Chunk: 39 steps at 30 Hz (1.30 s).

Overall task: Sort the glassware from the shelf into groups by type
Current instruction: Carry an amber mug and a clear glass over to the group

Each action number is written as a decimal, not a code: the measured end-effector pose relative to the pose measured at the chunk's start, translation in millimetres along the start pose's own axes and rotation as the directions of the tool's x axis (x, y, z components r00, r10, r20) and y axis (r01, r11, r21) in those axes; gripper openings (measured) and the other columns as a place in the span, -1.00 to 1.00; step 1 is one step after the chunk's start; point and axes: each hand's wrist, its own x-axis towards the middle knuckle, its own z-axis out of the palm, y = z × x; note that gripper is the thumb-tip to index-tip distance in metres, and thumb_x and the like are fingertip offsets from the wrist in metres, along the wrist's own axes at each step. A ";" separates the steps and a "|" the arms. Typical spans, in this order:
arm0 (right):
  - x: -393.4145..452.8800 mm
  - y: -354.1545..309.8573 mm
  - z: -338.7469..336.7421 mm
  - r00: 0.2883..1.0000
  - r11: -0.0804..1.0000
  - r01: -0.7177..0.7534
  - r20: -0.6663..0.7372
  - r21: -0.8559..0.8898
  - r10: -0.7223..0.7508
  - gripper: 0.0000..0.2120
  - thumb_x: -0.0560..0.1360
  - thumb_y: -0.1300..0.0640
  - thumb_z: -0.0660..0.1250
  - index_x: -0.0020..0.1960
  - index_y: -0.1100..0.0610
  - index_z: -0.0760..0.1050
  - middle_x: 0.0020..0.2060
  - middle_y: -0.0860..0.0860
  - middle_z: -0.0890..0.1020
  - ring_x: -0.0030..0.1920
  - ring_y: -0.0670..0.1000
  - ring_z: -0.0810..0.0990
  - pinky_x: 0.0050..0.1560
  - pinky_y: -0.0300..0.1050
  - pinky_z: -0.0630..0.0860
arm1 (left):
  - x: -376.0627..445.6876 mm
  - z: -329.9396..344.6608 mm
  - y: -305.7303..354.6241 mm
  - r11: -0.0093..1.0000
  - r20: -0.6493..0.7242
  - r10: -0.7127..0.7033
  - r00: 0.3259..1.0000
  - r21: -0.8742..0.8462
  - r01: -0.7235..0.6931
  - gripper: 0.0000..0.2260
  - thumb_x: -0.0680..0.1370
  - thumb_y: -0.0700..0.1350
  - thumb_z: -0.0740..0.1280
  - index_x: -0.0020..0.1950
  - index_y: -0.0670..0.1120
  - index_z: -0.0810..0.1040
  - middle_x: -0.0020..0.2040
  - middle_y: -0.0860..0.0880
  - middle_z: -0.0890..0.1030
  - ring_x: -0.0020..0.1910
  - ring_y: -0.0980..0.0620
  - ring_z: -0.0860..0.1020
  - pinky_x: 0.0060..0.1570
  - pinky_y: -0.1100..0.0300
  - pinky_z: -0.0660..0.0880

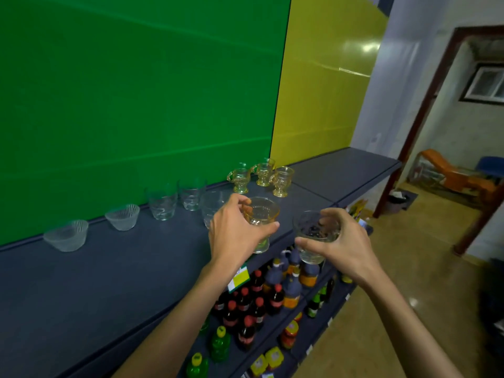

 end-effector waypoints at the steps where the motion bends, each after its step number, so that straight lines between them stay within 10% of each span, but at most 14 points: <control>1: 11.7 6.8 0.3 1.000 1.000 0.005 0.007 0.015 -0.005 -0.12 0.10 -0.41 0.55 0.29 -0.04 0.44 0.11 -0.11 0.60 0.11 -0.08 0.57 0.08 -0.04 0.54 | 7.2 8.8 0.9 1.000 -0.010 0.001 1.000 0.019 -0.001 -0.38 0.24 0.23 0.61 0.19 0.05 0.51 0.04 0.17 0.61 0.00 0.11 0.55 -0.11 0.19 0.40; 18: 199.7 121.1 10.6 0.959 0.962 0.124 0.220 0.242 -0.179 -0.22 0.09 -0.27 0.64 0.22 -0.08 0.46 0.01 -0.18 0.58 0.03 -0.15 0.58 0.05 -0.11 0.52 | 135.8 160.7 -8.5 0.934 -0.259 -0.202 0.945 0.241 0.265 -0.32 0.26 0.23 0.61 0.26 -0.01 0.49 0.13 0.07 0.60 0.14 0.01 0.57 0.01 0.17 0.34; 39: 262.0 146.9 34.8 0.847 0.907 0.215 0.394 0.362 -0.357 -0.20 0.12 -0.25 0.64 0.25 -0.07 0.43 0.01 -0.19 0.55 0.03 -0.17 0.54 -0.03 -0.23 0.42 | 183.7 192.6 -23.4 0.885 -0.361 -0.266 0.894 0.277 0.375 -0.34 0.23 0.19 0.64 0.20 -0.07 0.55 0.07 0.01 0.64 0.09 -0.03 0.60 0.07 0.11 0.53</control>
